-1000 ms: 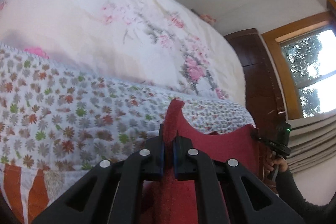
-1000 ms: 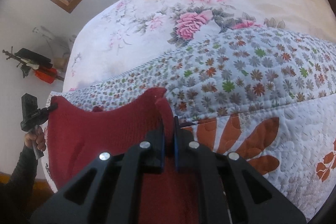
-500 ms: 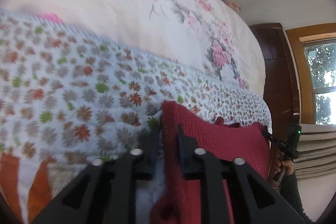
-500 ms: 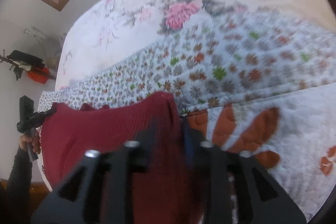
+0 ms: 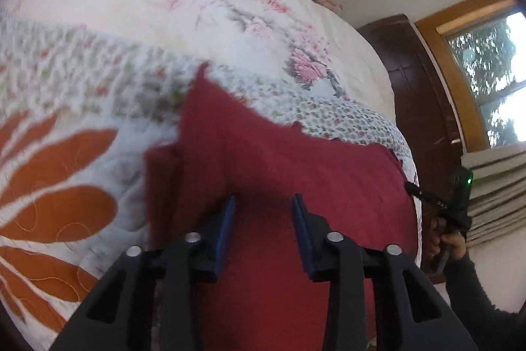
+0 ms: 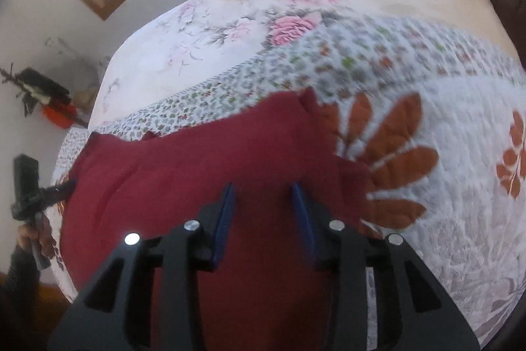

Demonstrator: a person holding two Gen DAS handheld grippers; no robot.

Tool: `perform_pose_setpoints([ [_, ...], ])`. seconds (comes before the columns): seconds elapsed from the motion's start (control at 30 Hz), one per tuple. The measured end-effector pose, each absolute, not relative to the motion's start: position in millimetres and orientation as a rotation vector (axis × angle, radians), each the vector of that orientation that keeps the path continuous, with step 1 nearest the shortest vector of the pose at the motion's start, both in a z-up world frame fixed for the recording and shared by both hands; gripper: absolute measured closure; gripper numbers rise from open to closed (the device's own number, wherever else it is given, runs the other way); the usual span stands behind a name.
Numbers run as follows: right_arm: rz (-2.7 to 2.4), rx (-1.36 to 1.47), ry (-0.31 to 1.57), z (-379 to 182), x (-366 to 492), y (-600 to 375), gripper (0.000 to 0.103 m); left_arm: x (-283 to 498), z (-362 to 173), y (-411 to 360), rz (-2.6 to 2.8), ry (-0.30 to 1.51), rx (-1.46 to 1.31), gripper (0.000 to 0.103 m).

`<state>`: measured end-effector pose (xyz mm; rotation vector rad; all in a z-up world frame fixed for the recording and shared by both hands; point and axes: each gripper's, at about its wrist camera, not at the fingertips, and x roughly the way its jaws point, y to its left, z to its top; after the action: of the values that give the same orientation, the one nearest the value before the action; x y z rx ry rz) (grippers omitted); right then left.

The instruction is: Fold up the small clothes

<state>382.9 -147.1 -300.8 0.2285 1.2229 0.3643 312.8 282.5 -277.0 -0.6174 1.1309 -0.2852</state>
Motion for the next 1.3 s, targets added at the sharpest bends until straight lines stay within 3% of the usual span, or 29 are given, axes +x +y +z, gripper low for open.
perform_pose_setpoints([
  [0.07,0.316,0.241,1.218,-293.0,377.7,-154.6,0.069,310.5,-280.3,290.2,-0.279,1.130,-0.647,0.080],
  [0.13,0.309,0.238,1.180,-269.6,363.7,-155.1,0.063,306.6,-273.6,296.4,-0.263,1.125,-0.681,0.075],
  [0.17,0.308,0.217,1.164,-259.1,356.0,-152.3,0.058,301.1,-267.7,297.8,-0.259,1.119,-0.684,0.064],
  [0.2,0.310,0.178,1.140,-245.0,343.5,-145.7,0.052,295.1,-259.0,298.2,-0.258,1.105,-0.679,0.045],
  [0.27,0.363,0.146,1.111,-227.3,319.8,-132.4,0.040,279.9,-241.3,301.2,-0.249,1.066,-0.647,0.027],
  [0.43,0.440,0.072,1.169,-226.3,274.3,-82.2,0.016,264.8,-239.9,325.6,-0.200,1.122,-0.637,0.017],
  [0.6,0.571,-0.103,1.229,-232.1,231.5,4.0,0.015,271.1,-273.7,343.4,-0.309,1.275,-0.812,0.004],
  [0.93,0.696,-0.342,1.133,-217.9,184.2,119.5,0.013,291.5,-286.7,350.0,-0.420,1.343,-0.866,0.004],
  [1.3,0.685,-0.531,1.057,-234.1,163.2,192.5,0.013,301.7,-296.3,366.9,-0.522,1.303,-0.979,0.004],
])
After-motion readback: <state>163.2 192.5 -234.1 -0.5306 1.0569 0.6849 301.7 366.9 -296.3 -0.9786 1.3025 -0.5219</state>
